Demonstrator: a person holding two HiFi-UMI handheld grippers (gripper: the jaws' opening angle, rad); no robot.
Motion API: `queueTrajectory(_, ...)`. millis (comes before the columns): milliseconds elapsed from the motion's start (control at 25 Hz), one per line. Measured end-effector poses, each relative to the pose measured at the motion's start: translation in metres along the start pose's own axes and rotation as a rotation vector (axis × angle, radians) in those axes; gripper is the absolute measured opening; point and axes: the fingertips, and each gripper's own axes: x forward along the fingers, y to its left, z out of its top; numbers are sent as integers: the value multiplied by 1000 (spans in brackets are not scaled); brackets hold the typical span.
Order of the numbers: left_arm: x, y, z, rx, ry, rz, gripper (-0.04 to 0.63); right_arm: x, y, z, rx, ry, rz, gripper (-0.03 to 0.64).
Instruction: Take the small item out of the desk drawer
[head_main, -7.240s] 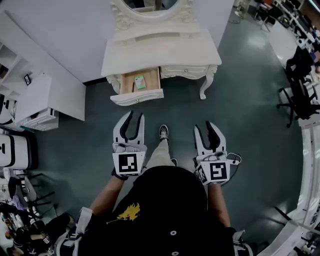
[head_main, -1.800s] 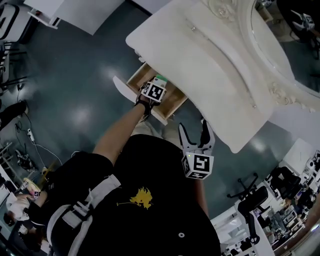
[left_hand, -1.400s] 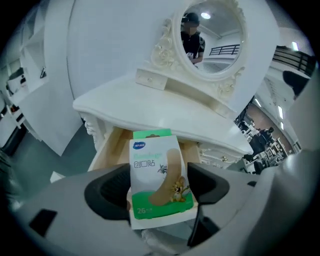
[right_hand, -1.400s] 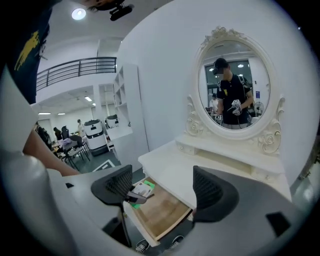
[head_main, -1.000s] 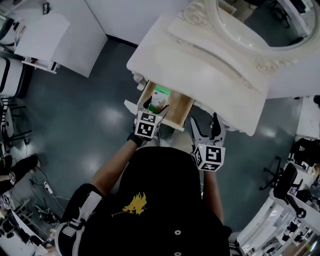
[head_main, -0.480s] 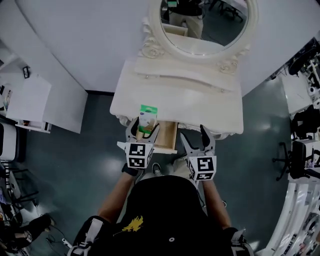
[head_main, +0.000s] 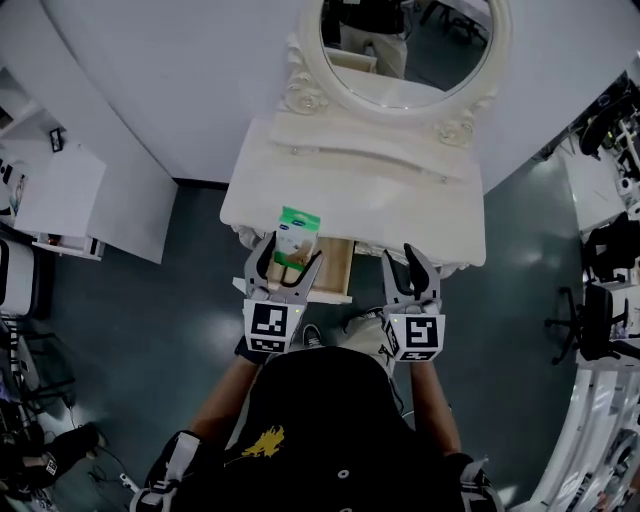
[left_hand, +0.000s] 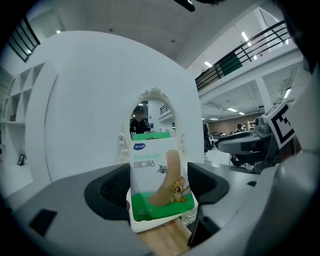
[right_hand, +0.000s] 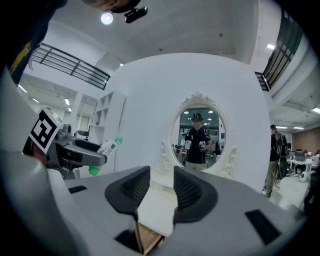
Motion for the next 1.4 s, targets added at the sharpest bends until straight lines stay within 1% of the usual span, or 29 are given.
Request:
queueTrajectory(80,-4,0,5,6,-10,13,362,-3,-3,5,12,-24,-11,118)
queueTrajectory(200,-6,-2,13,12,-25,25,362,-4,-7,11,36,-43,-21,94)
queueTrajectory(320,-8,-5,19,27,-43,23,362,-6,-7,17,36,-72,-25,69)
queueTrajectory(480,-17,-6,23,30,-60,30,361,-13,-5,25,44,-105,-21,20)
queueTrajectory(640,-18,-5,27,28,-70,29,362,-16,-3,34,34,-123,-16,17)
queueTrajectory(960,-18,-11,23,15,-79,7,360,-22,5,28,-18,-88,-6,16)
queueTrajectory(1120,-13,-11,26,23,-80,0,360,-21,3,31,-10,-78,-12,15)
queueTrajectory(1240,-10,-11,30,22,-105,3,360,-21,2,31,-9,-74,-15,15)
queueTrajectory(1360,-11,-11,28,25,-86,-1,360,-22,2,30,-9,-72,-16,15)
queueTrajectory(1400,-11,-11,29,23,-92,-1,360,-22,2,30,-10,-71,-16,15)
